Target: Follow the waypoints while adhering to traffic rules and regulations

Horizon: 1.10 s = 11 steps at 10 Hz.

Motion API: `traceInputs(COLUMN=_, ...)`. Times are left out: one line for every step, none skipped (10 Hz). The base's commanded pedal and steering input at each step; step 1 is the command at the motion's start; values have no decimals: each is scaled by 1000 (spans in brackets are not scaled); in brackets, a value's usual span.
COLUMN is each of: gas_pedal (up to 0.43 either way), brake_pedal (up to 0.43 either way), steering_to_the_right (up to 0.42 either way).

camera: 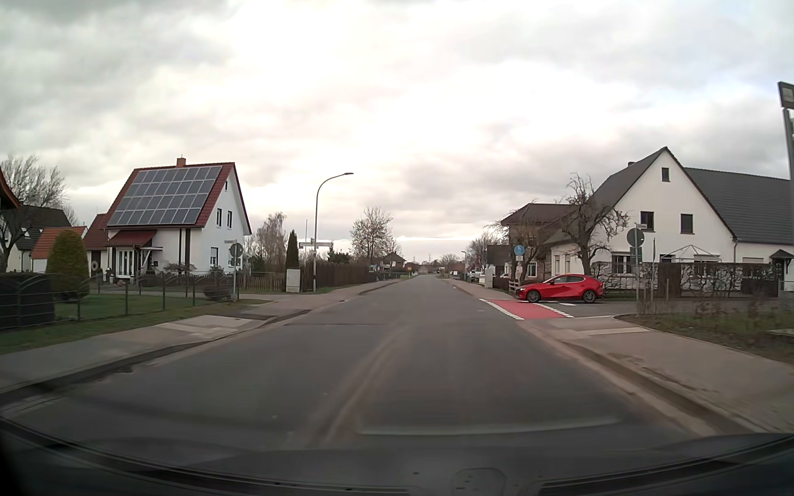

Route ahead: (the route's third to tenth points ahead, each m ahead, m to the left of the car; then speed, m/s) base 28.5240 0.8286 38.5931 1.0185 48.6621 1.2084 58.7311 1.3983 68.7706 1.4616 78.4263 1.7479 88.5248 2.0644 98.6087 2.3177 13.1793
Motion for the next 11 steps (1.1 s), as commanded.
traceInputs(gas_pedal=157, brake_pedal=0, steering_to_the_right=1)
traceInputs(gas_pedal=169, brake_pedal=0, steering_to_the_right=1)
traceInputs(gas_pedal=169, brake_pedal=0, steering_to_the_right=1)
traceInputs(gas_pedal=169, brake_pedal=0, steering_to_the_right=1)
traceInputs(gas_pedal=169, brake_pedal=0, steering_to_the_right=2)
traceInputs(gas_pedal=169, brake_pedal=0, steering_to_the_right=2)
traceInputs(gas_pedal=169, brake_pedal=0, steering_to_the_right=1)
traceInputs(gas_pedal=169, brake_pedal=0, steering_to_the_right=1)
traceInputs(gas_pedal=169, brake_pedal=0, steering_to_the_right=1)
traceInputs(gas_pedal=169, brake_pedal=0, steering_to_the_right=1)
traceInputs(gas_pedal=169, brake_pedal=0, steering_to_the_right=1)
